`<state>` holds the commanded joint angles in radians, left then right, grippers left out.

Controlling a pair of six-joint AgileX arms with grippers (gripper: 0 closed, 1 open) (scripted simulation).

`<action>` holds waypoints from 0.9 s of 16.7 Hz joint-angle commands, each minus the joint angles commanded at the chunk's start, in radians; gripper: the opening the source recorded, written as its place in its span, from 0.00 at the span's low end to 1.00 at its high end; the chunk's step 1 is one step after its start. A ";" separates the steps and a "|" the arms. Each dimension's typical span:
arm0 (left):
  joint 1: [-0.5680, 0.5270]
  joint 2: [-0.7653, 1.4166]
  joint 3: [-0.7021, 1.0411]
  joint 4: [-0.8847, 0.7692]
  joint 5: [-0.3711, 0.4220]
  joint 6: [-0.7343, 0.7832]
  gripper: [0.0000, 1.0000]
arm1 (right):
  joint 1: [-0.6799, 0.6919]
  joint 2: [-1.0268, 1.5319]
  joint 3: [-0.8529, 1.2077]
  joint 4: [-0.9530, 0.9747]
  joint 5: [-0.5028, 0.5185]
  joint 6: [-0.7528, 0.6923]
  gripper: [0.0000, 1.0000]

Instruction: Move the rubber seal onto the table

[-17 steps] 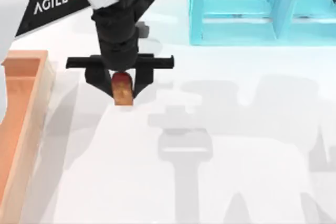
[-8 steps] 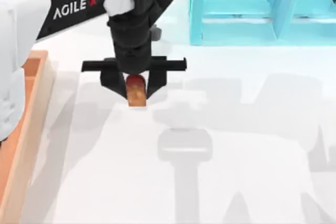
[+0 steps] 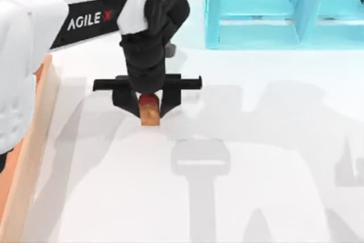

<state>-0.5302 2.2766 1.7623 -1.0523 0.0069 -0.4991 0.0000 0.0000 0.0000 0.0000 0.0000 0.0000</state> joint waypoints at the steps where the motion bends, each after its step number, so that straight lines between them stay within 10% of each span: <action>1: 0.000 0.004 -0.011 0.016 0.000 0.000 0.00 | 0.000 0.000 0.000 0.000 0.000 0.000 1.00; 5: 0.000 0.006 -0.019 0.024 0.000 0.000 0.00 | 0.000 0.000 0.000 0.000 0.000 0.000 1.00; 15: 0.000 0.006 -0.019 0.024 0.000 0.000 0.75 | 0.000 0.000 0.000 0.000 0.000 0.000 1.00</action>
<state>-0.5303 2.2824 1.7436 -1.0283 0.0064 -0.4992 0.0000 0.0000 0.0000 0.0000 0.0000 0.0000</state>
